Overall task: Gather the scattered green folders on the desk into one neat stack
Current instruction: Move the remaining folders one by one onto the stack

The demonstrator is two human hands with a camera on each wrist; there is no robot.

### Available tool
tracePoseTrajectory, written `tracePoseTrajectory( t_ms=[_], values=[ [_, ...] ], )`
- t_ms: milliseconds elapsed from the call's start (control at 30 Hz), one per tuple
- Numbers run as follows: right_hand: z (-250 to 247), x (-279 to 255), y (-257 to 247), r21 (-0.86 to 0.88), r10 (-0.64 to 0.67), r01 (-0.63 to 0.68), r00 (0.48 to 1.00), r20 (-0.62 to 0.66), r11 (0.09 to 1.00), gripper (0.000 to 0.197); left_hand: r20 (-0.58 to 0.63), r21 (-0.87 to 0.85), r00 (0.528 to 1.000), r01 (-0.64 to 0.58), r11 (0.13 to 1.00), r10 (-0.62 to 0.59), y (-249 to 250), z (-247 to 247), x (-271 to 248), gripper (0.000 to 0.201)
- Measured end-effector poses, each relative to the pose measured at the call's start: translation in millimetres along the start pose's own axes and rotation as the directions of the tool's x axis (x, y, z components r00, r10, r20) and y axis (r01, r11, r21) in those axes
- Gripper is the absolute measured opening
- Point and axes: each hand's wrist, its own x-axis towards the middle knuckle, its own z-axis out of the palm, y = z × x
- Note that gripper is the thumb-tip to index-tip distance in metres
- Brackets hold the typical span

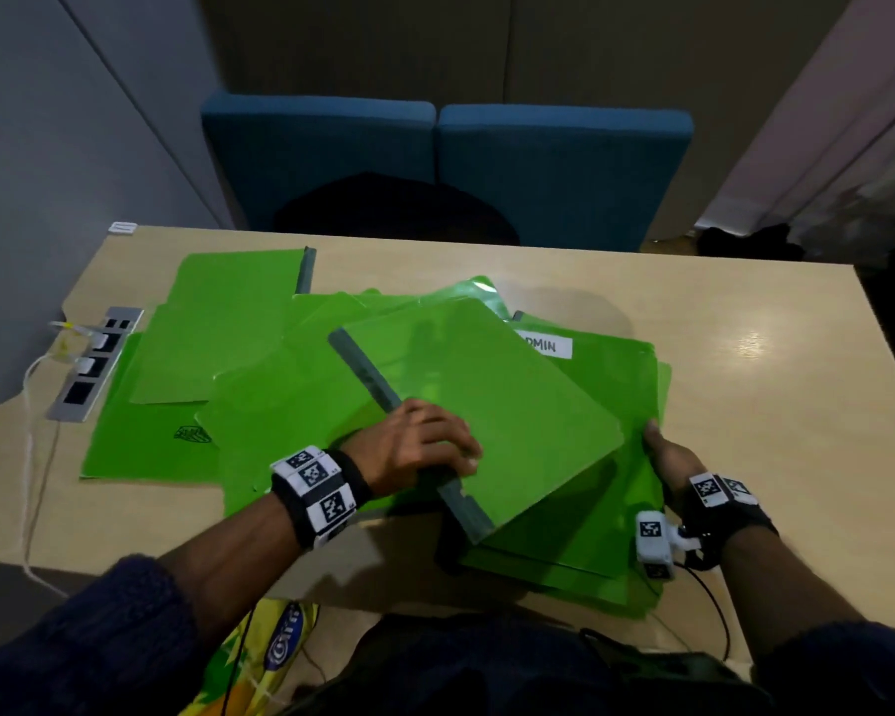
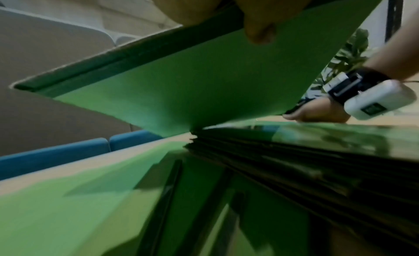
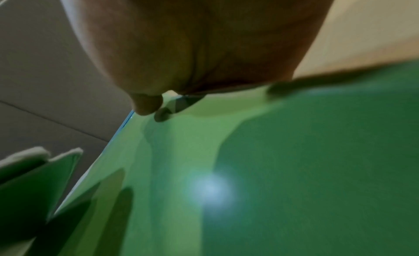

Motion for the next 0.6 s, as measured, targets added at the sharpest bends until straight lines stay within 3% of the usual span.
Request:
tracePoseTrajectory(
  t_ms=[67,133,200,300,400,500,567,600],
  values=[
    [-0.8,17.9,12.0,0.004,0.008,-0.008,1.000,-0.014,1.000,0.111,0.030,-0.040,0.999,-0.033,0.999,0.034,1.1,12.8,-10.6,0.014],
    [0.4,13.5,9.5,-0.002,-0.022,0.022,1.000,-0.001,1.000,0.101,0.091,-0.051,0.991,-0.092,0.994,0.096,0.9,25.8,-20.4,0.014],
    [1.1,7.0,4.7,0.019,-0.046,0.046,0.999,0.020,0.999,0.081,0.207,-0.032,0.964,-0.163,0.986,0.166,-3.2,40.2,-29.5,0.030],
    [1.8,0.6,-0.4,-0.021,-0.046,0.047,0.999,0.018,0.999,0.085,0.373,-0.036,0.916,-0.147,0.989,0.150,-12.8,52.1,-40.4,0.054],
    [1.2,-1.1,-2.5,-0.054,-0.067,0.068,0.998,0.022,0.996,0.079,0.415,0.044,0.905,0.089,0.995,-0.099,-23.6,44.5,-39.4,0.073],
    [2.1,-1.9,-2.8,-0.083,-0.089,0.091,0.996,0.018,0.992,0.073,0.309,0.142,0.835,0.434,0.890,-0.456,-39.1,26.0,-45.5,0.092],
    [3.1,1.8,-0.6,-0.112,-0.091,0.091,0.996,0.006,0.990,0.071,0.187,0.064,0.734,0.654,0.754,-0.652,-48.3,14.5,-51.9,0.071],
    [3.0,3.1,-0.1,-0.121,-0.092,0.092,0.996,0.004,0.988,0.070,0.105,-0.024,0.641,0.766,0.643,-0.760,-49.5,9.2,-49.8,0.055]
  ],
)
